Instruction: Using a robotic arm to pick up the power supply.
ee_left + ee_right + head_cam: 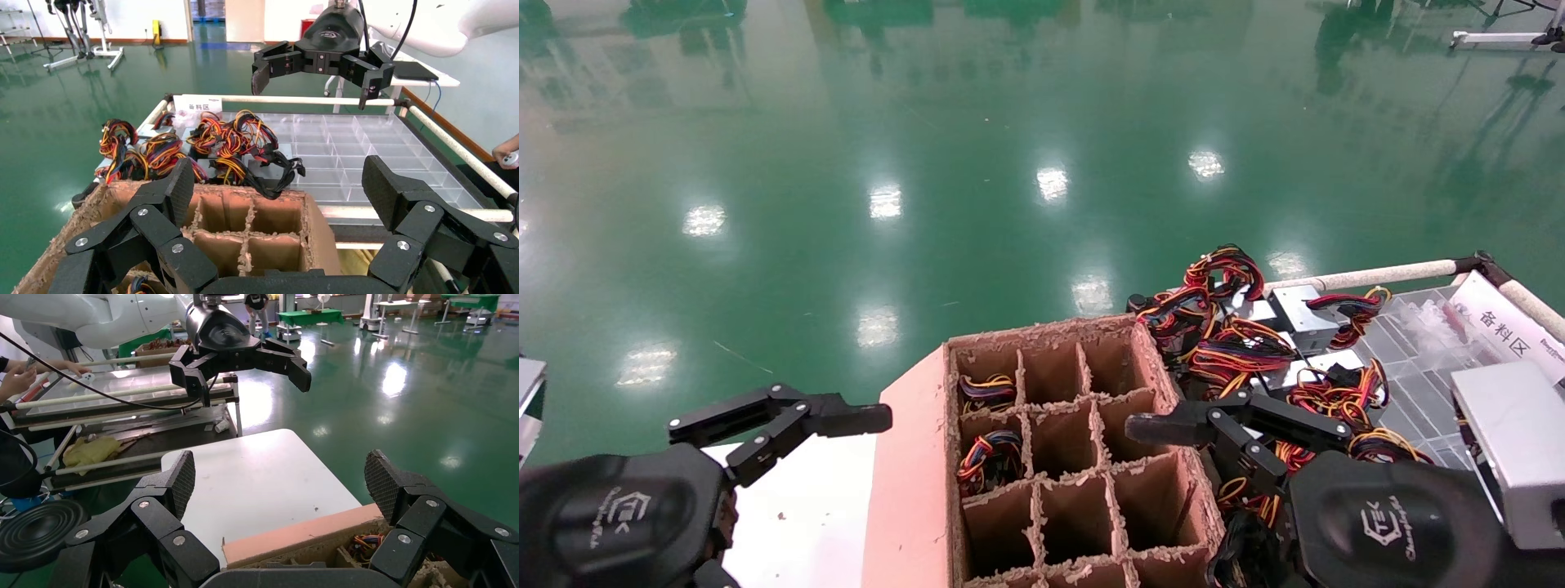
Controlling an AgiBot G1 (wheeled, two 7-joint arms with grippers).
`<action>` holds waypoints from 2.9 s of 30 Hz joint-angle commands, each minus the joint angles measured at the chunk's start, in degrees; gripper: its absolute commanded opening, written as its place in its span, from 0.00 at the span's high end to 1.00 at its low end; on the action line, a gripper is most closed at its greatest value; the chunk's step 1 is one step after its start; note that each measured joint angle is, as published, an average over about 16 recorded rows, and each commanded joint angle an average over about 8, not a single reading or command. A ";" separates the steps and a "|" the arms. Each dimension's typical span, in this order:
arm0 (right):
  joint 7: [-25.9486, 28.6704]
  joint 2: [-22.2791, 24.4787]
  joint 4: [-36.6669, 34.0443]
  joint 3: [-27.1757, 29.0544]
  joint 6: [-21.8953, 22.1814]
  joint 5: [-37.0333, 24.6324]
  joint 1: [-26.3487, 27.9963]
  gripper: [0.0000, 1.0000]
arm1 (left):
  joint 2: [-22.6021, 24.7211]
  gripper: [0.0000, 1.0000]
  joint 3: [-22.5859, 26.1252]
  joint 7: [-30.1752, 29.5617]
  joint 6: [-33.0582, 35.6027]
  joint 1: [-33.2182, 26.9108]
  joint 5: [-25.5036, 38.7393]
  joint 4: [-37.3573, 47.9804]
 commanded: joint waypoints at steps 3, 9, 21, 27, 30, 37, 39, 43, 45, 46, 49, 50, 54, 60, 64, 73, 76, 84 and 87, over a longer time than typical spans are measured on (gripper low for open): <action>0.00 0.00 0.00 0.00 0.00 0.00 0.00 0.00 | 0.00 0.00 0.00 0.00 0.00 0.00 0.00 0.00; 0.00 0.00 0.00 0.00 0.00 0.00 0.00 0.00 | 0.00 0.09 0.00 0.00 0.00 0.00 0.00 0.00; 0.00 0.00 0.00 0.00 0.00 0.00 0.00 0.00 | 0.00 1.00 0.00 0.00 0.00 0.00 0.00 0.00; 0.00 0.00 0.00 0.00 0.00 0.00 0.00 0.00 | 0.00 1.00 0.00 0.00 0.00 0.00 0.00 0.00; 0.00 0.00 0.00 0.00 0.00 0.00 0.00 0.00 | 0.00 1.00 0.00 0.00 0.00 0.00 0.00 0.00; -0.15 0.05 -0.03 -0.09 0.21 -0.50 0.02 0.00 | 0.00 1.00 0.00 0.00 0.00 0.00 0.00 0.00; -0.47 -0.21 -0.16 -0.46 0.80 -1.72 0.18 0.00 | 0.00 1.00 0.00 0.00 0.00 0.00 0.00 0.00; -2.06 -2.11 -1.00 -2.31 3.53 -7.48 1.75 0.00 | 0.00 1.00 0.00 0.00 0.00 0.00 0.00 0.01; -3.01 -3.85 -1.80 -3.76 5.24 -11.47 3.32 0.00 | 0.00 1.00 0.00 0.00 0.01 0.00 0.00 0.01; -3.51 -4.86 -2.35 -4.53 6.04 -13.45 4.26 0.00 | 0.00 1.00 0.01 0.00 0.01 0.00 0.00 0.01; -5.19 -8.23 -4.52 -6.89 7.87 -19.13 7.45 0.00 | 0.00 1.00 0.01 0.01 0.01 0.00 0.00 0.01; -5.83 -9.46 -5.40 -7.66 8.36 -20.82 8.51 0.00 | 0.00 1.00 0.01 0.01 0.01 0.00 0.00 0.01; -9.10 -14.74 -9.66 -10.64 10.00 -26.82 12.34 0.00 | 0.00 1.00 0.01 0.01 0.01 -0.01 0.00 0.01; -15.29 -22.33 -17.32 -14.09 12.93 -33.60 16.41 0.29 | 0.00 1.00 0.01 0.01 0.01 -0.01 0.00 0.01; -19.77 -26.73 -22.35 -15.69 15.30 -36.95 18.49 0.78 | 0.00 1.00 0.01 0.01 0.01 -0.01 -0.01 0.01; -29.84 -33.42 -29.24 -18.38 20.43 -43.20 22.07 1.00 | 0.00 1.00 0.02 0.01 0.00 -0.01 -0.01 0.01; -31.42 -34.43 -30.80 -19.12 20.87 -44.58 22.97 1.00 | 0.00 1.00 0.02 0.01 0.00 -0.01 -0.01 0.01; -32.44 -35.25 -34.28 -20.72 20.11 -47.01 24.75 1.00 | 0.00 1.00 0.02 0.01 0.00 -0.01 -0.01 0.01; -32.68 -35.53 -35.13 -20.90 20.04 -47.26 25.01 1.00 | 0.00 1.00 0.03 0.01 0.00 -0.01 -0.01 0.01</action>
